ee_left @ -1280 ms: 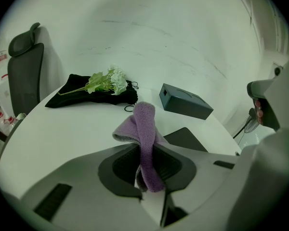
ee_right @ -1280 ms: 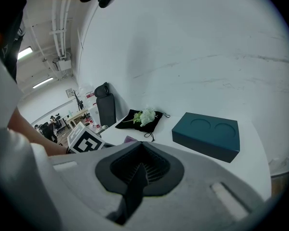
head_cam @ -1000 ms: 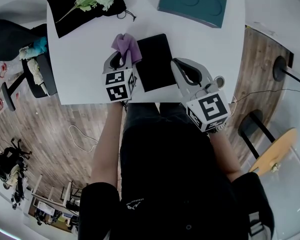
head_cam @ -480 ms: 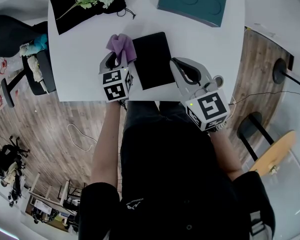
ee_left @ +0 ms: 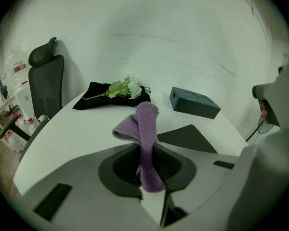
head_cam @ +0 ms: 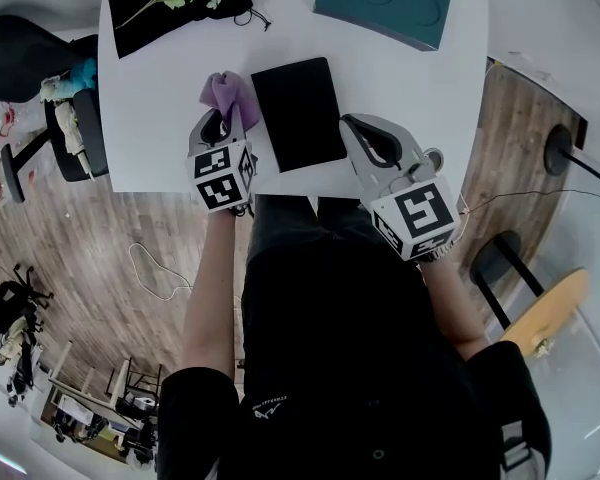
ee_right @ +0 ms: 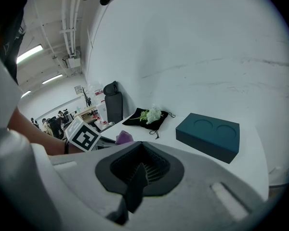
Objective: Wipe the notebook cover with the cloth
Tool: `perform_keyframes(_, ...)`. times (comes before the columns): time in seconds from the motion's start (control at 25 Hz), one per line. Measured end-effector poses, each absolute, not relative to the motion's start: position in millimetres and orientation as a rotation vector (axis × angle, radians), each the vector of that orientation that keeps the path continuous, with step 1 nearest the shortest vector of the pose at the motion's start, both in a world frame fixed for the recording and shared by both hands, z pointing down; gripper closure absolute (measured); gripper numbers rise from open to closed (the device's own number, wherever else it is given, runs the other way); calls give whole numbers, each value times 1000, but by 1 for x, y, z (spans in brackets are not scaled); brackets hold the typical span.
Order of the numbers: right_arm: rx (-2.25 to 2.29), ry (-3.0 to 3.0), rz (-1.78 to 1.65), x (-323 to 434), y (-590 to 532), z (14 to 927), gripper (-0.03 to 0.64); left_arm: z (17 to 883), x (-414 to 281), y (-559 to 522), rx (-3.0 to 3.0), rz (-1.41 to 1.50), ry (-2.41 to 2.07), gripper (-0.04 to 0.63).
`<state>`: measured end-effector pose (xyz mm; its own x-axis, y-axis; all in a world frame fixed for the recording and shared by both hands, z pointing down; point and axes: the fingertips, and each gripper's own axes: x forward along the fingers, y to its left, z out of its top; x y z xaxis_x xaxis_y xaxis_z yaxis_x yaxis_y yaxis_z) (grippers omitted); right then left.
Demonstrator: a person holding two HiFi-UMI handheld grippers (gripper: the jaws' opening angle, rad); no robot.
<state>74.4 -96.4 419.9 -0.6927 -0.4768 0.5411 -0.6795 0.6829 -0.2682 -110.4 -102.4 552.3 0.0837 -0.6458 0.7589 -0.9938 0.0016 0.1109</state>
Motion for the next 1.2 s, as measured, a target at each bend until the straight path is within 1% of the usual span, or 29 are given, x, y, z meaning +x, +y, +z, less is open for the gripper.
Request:
perform_keyframes(0.24, 886, -2473, 618, 83, -86, 418, 614, 533, -95, -93, 1735, 605, -1653, 528)
perform_keyframes(0.48, 892, -2476, 608, 96, -76, 417, 614, 525, -61, -90, 1789, 567, -1611, 528)
perform_keyframes(0.84, 934, -2463, 609, 126, -70, 418, 614, 527, -4, -93, 1864, 576, -1525, 528)
perform_keyframes(1.2, 951, -2447, 614, 144, -68, 422, 614, 543, 31, -95, 1887, 620, -1462, 528)
